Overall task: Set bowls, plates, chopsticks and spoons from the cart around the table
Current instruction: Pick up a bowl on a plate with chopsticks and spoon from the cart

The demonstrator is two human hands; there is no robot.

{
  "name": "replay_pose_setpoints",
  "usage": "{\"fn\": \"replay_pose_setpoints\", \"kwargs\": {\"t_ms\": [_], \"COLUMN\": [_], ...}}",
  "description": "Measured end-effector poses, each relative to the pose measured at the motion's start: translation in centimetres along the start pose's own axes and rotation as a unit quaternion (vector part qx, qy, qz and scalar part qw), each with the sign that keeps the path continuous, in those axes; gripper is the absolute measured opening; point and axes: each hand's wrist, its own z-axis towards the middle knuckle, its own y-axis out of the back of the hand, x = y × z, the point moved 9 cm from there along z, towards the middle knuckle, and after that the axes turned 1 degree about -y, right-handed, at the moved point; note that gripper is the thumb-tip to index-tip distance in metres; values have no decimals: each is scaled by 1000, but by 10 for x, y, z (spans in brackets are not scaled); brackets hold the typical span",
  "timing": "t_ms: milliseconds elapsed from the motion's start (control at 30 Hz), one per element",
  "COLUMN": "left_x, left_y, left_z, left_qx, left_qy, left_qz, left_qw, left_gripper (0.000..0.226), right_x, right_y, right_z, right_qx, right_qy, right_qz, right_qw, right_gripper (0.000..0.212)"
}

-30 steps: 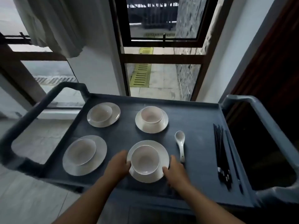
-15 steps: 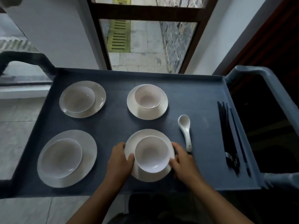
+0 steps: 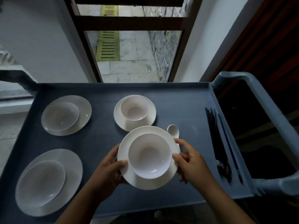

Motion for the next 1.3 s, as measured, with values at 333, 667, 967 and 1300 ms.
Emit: {"fn": "replay_pose_setpoints", "kwargs": {"t_ms": [333, 667, 967, 1300], "left_x": [9, 9, 9, 24], "left_y": [-11, -7, -11, -57], "left_z": [-16, -9, 31, 61], "left_qx": [-104, -101, -47, 32], "left_qy": [-43, -36, 5, 49], "left_qz": [-23, -27, -33, -20], "left_qw": [993, 994, 998, 998], "left_gripper": [56, 59, 58, 60], "right_x": [-53, -51, -55, -84], "right_y": [40, 29, 40, 120], "right_z": [71, 85, 75, 40], "right_qx": [-32, -5, -14, -95], "right_qy": [-76, -39, -60, -167], "right_qz": [-167, -300, -254, 40], "right_qw": [982, 953, 965, 981], "right_gripper": [30, 38, 30, 16]}}
